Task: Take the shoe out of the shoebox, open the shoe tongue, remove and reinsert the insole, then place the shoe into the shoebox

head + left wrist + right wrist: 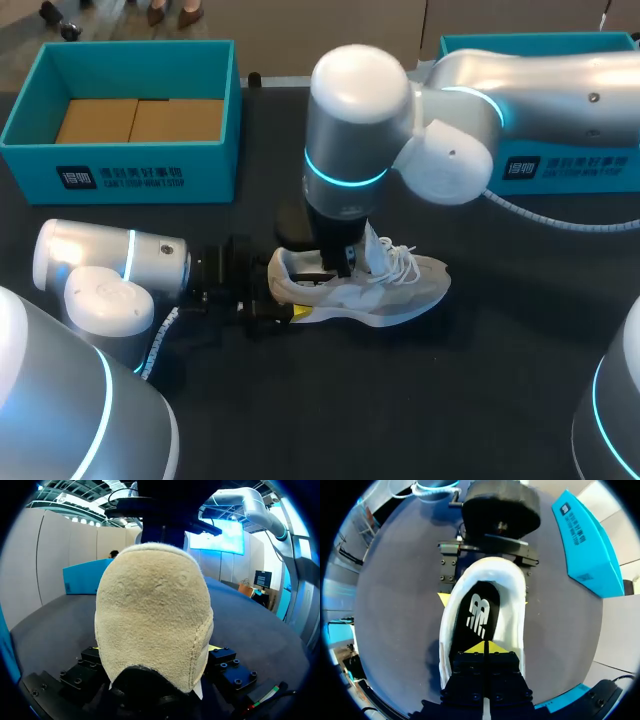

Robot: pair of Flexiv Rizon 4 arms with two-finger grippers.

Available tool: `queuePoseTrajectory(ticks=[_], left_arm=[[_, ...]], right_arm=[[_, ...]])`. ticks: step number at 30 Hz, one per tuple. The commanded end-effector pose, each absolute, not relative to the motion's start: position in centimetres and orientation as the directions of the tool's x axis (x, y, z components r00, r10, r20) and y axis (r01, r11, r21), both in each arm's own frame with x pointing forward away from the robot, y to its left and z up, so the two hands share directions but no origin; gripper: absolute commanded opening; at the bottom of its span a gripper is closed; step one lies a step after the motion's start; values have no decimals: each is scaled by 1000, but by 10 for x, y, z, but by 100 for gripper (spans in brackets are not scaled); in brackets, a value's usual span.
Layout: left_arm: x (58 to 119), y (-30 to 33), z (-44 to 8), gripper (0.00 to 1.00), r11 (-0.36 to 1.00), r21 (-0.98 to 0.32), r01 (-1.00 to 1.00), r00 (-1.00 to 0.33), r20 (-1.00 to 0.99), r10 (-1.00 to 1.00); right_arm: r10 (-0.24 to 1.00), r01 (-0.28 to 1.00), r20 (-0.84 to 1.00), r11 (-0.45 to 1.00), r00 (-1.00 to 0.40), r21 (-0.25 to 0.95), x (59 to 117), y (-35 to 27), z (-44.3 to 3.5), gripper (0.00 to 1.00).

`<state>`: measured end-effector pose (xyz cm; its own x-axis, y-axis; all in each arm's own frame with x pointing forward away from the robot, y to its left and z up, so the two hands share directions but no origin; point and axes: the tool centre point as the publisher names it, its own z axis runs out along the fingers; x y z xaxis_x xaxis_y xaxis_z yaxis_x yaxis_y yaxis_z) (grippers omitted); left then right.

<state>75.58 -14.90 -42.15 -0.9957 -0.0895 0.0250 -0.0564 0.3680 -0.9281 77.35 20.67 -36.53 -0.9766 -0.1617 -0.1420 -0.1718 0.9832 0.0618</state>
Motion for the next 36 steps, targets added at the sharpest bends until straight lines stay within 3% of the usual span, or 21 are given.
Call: queuePoseTrajectory(ticks=[1, 12, 13, 14, 15, 18, 32, 36], left_arm=[[757, -150, -423, 0, 370, -927, -57, -996, 26, -89], [757, -150, -423, 0, 370, -927, -57, -996, 26, -89], [757, -150, -423, 0, 370, -927, -57, -996, 26, -89], [757, -150, -423, 0, 370, -927, -57, -996, 26, -89], [757, -150, -423, 0, 370, -927, -57, -996, 26, -89], [757, -150, -423, 0, 370, -927, -57, -996, 26, -89], [757, -150, -423, 0, 370, -927, -57, -996, 26, -89], [757, -150, -423, 0, 370, -927, -57, -996, 26, -89]], right_arm=[[-169, -176, -122, 983, -978, 55, 772, 210, -376, 0], [-120, -125, -133, 992, -984, 30, 774, 197, -380, 0], [-119, -124, -132, 992, -984, 30, 775, 197, -381, 11], [-118, -123, -131, 992, -984, 30, 775, 196, -381, 11], [-117, -123, -129, 992, -985, 33, 776, 197, -383, 29], [-121, -126, -128, 991, -984, 36, 779, 199, -385, 34], [-147, -150, -64, 988, -987, 46, 784, 204, -411, 32], [-152, -154, -38, 987, -988, 49, 780, 204, -418, 23]])
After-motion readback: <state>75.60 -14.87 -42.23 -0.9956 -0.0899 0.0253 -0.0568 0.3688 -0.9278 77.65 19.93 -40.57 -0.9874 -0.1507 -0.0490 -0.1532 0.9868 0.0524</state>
